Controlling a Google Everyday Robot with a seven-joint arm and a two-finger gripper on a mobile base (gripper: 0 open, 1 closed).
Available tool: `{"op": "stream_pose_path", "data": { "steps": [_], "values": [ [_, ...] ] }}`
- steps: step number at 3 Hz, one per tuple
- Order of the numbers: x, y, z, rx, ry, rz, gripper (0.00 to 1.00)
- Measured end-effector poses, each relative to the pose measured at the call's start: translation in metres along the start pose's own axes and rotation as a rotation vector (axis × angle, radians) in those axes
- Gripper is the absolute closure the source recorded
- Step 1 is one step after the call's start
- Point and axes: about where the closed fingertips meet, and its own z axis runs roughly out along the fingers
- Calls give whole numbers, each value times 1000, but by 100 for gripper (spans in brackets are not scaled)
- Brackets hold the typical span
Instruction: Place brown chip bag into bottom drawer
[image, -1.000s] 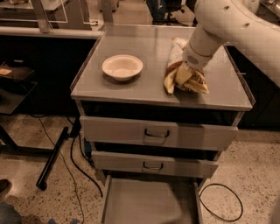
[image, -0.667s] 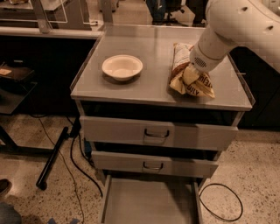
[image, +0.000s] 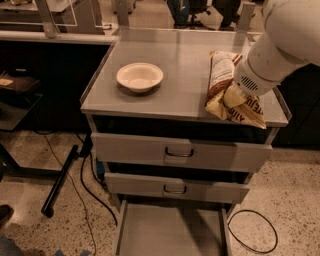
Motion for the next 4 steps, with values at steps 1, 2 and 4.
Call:
{"op": "stream_pose_path", "data": {
  "steps": [1,2,4],
  "values": [
    [0,0,0,0,0,0,100],
    [7,-1,-5,-15,-9,31,100],
    [52,56,-49,-98,-36,78,100]
  ]
}}
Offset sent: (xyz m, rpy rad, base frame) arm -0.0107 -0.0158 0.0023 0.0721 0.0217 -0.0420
